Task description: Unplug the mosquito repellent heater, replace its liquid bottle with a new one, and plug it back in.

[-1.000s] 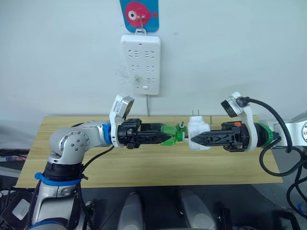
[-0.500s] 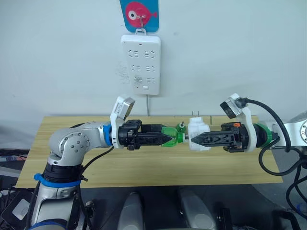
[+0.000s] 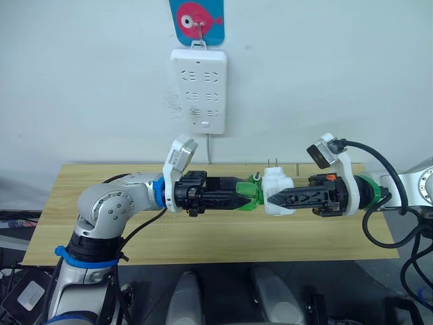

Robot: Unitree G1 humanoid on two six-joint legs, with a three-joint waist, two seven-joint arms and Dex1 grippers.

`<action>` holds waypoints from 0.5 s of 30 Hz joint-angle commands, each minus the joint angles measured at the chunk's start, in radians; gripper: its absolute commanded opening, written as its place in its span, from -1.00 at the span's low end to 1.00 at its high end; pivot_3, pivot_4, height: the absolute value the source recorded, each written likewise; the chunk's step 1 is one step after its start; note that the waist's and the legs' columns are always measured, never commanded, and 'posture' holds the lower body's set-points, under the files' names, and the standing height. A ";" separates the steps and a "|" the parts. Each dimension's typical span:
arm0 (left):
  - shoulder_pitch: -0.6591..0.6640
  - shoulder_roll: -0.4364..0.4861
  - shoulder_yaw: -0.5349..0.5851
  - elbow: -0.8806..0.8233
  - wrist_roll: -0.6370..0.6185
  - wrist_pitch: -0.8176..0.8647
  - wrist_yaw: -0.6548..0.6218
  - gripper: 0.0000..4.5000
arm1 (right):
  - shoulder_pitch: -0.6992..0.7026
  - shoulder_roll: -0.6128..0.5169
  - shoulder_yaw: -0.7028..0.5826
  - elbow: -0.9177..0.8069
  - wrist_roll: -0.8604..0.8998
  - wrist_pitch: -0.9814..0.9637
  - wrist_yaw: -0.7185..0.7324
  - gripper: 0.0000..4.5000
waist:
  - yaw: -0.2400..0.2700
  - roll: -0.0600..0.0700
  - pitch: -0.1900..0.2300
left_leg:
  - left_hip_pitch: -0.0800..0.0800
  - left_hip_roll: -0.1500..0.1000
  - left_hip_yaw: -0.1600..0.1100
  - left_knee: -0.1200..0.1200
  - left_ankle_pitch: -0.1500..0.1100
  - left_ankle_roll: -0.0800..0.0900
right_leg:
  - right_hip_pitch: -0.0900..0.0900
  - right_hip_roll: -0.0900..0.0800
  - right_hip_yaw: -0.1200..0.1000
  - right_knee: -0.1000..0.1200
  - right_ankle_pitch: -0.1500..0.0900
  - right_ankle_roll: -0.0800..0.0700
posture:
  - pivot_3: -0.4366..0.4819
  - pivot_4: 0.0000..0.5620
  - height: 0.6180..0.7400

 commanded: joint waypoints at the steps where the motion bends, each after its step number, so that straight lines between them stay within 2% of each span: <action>1: 0.006 -0.028 -0.048 -0.072 0.058 -0.097 -0.004 0.00 | -0.011 0.025 -0.020 -0.011 0.028 -0.018 0.002 0.36 | 0.000 0.000 0.000 | 0.000 0.000 0.000 0.000 0.000 0.000 | 0.000 0.000 0.000 0.000 0.000 0.000 | -0.41 -0.14 0.82; 7: 0.010 -0.057 -0.039 -0.059 0.081 -0.146 0.015 0.00 | 0.017 0.058 -0.040 0.009 0.028 -0.020 -0.015 0.36 | 0.002 0.000 0.000 | 0.000 0.000 0.000 0.000 0.000 0.000 | 0.000 0.000 0.000 0.000 0.000 0.000 | -0.42 -0.14 0.82; 15: 0.009 -0.020 -0.063 -0.081 0.030 -0.092 -0.059 0.00 | 0.036 0.061 -0.041 -0.036 0.028 -0.016 -0.001 0.36 | 0.001 0.000 0.000 | 0.000 0.000 0.000 0.000 0.000 0.000 | 0.000 0.000 0.000 0.000 0.000 0.000 | -0.43 -0.15 0.82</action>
